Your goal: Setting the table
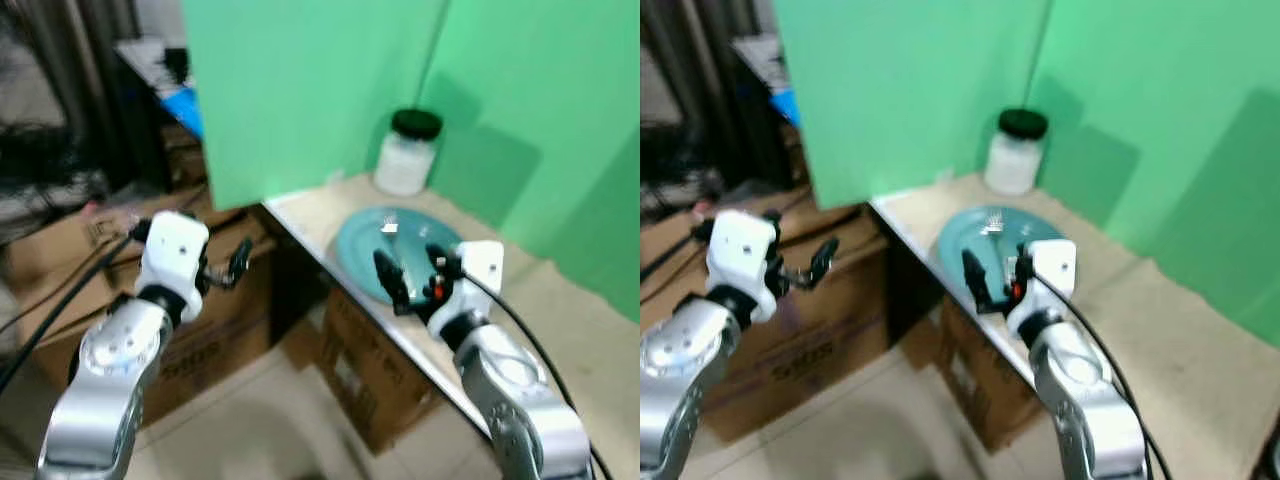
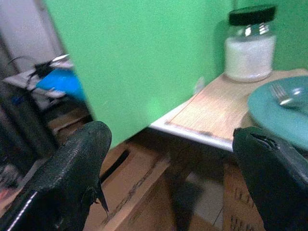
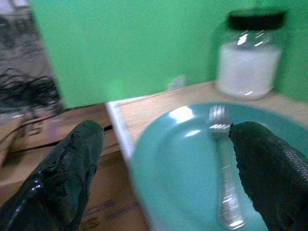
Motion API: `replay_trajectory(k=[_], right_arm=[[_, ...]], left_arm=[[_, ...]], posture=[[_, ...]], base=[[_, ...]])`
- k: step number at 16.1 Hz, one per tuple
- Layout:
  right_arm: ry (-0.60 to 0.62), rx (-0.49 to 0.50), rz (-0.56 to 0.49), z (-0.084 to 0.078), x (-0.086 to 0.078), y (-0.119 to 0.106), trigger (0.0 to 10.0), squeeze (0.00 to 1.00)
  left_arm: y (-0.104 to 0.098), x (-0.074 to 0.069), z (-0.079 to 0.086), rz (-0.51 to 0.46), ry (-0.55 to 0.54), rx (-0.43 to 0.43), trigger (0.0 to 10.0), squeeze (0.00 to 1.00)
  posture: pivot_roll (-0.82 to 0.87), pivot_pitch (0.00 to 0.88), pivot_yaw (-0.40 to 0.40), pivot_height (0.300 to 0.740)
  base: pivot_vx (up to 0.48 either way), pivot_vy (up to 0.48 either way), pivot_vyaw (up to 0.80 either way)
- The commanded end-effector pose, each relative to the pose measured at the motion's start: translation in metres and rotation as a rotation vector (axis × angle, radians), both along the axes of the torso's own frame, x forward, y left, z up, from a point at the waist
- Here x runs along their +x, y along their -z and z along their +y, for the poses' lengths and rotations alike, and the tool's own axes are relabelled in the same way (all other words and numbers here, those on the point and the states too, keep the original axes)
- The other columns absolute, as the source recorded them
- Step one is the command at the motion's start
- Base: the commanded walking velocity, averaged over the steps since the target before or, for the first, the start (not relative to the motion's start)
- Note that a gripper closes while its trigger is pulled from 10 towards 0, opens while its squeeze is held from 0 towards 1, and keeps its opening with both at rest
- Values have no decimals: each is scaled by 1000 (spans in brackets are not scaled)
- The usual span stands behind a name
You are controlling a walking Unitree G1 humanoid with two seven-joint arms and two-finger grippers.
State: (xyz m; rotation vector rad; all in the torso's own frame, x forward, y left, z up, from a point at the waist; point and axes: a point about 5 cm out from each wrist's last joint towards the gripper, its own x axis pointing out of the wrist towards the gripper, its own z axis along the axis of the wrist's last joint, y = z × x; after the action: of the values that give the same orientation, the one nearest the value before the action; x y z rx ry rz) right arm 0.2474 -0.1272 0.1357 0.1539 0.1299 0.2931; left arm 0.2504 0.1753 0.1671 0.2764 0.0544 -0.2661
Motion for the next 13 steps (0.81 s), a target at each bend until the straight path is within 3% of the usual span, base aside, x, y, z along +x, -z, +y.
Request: replay_trajectory(k=[1,7,11,12,13], right_arm=[[32,-37,29,-10,2,4,10000,1000],[-2,-213,208,-5,18,16,10000,1000],[-34,-208,318,6,31,16,10000,1000],[-24,-203,371,8,35,18,10000,192],[-14,-199,414,10,38,19,10000,0]], left_arm=[[-2,0,-9,-9,40,-6,10000,0],[0,-2,-12,12,95,0,10000,0],[4,-5,-12,63,223,31,10000,0],[6,-8,-13,93,275,35,10000,0],[8,-10,-14,122,325,39,10000,0]], posture=[[104,0,-53,740],[107,0,-53,740],[102,0,-49,740],[102,0,-49,740],[102,0,-49,740]], base=[[371,0,0],[369,0,0],[0,0,0],[0,0,0],[0,0,0]])
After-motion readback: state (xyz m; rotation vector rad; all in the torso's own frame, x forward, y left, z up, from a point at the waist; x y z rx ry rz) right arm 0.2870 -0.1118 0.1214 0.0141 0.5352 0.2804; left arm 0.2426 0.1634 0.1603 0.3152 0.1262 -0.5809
